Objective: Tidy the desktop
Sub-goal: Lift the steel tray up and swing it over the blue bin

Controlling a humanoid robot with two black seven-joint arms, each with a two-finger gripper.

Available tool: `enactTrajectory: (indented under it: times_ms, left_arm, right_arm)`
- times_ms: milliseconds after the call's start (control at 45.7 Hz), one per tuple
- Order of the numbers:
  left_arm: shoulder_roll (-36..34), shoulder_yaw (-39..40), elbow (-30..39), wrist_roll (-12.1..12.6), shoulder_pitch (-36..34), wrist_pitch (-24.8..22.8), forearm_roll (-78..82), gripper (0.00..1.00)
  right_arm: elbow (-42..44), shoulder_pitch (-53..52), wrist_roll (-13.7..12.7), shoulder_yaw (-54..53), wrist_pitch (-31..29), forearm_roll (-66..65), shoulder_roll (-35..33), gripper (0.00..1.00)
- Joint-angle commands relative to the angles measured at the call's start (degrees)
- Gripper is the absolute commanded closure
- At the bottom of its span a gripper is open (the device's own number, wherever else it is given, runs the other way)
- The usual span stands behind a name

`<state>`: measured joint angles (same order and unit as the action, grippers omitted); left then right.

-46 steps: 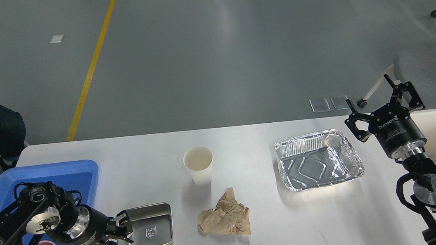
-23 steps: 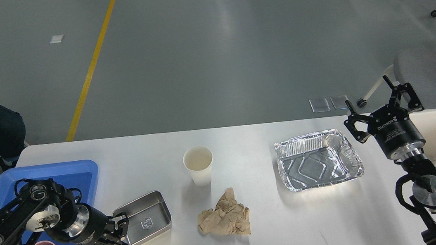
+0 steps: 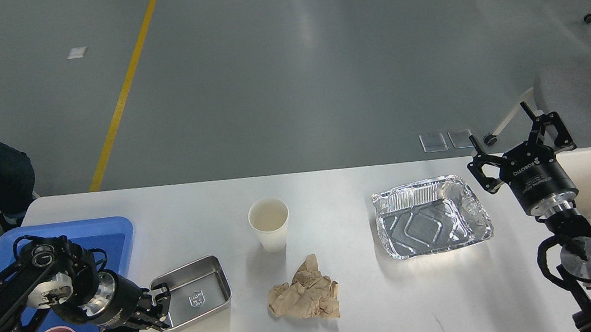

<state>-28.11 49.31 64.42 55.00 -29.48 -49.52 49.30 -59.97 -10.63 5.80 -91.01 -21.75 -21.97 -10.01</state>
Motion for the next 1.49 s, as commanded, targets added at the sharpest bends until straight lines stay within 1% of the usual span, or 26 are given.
enactTrajectory:
  times_ms: [0,197,329,482,657,788,920,1029,1161,1227,1292,1380,1467]
  left_arm:
    - [-0.6,3.2,0.6,0.0,-0.5,-0.1,-0.2,1.0]
    - [-0.8,11.9,1.2,0.0,-0.6,-0.4,-0.1,1.0]
    - [0.0,20.1,1.2,0.0,-0.3,-0.3,0.0,1.0]
    - [0.9,27.0,0.9,0.0,-1.1,0.8,0.1,1.0]
    - [2.4,30.0,0.8,0.0,-2.3,4.0,0.4,1.0]
    - [2.6,30.2,0.4,-5.5,-3.7,7.0,0.5,1.0]
    - [2.9,30.1,0.4,-11.4,-4.1,11.8,0.5,1.0]
    - [3.9,30.1,0.4,-15.6,-4.3,15.6,0.6,1.0]
    - [3.8,30.1,0.2,-20.5,-5.7,18.0,0.5,1.0]
    - [3.8,30.1,0.1,-22.2,-6.6,20.1,0.6,1.0]
    - [3.7,30.1,0.1,-23.4,-6.9,21.7,0.6,1.0]
    - [3.7,30.2,0.1,-24.4,-7.4,23.4,0.6,1.0]
    - [3.7,30.2,0.1,-24.9,-7.8,24.6,0.5,1.0]
  right_arm:
    - [0.0,0.0,0.0,0.0,0.0,0.0,0.0,0.0]
    - [-0.1,0.0,0.0,0.0,0.0,0.0,0.0,0.0]
    - [-0.1,0.0,0.0,0.0,0.0,0.0,0.0,0.0]
    - [-0.1,-0.1,0.0,0.0,0.0,0.0,0.3,0.0]
    - [-0.1,-0.3,0.0,0.2,0.0,0.0,0.3,0.0]
    - [-0.1,-0.1,-0.1,0.2,0.0,0.0,0.1,0.0]
    - [0.0,0.0,0.0,0.2,0.0,0.0,0.1,0.0]
    - [0.0,0.0,-0.1,0.2,0.0,0.0,0.2,0.0]
    - [0.0,0.0,-0.1,0.2,0.0,0.0,0.3,0.0]
    - [-0.1,-0.1,-0.1,0.4,0.0,0.0,0.3,0.0]
    - [-0.1,0.0,-0.1,0.5,0.0,0.0,0.3,0.0]
    - [-0.2,0.0,0.0,0.5,0.0,0.0,0.2,0.0]
    - [-0.2,0.0,0.0,0.5,0.0,0.0,0.1,0.0]
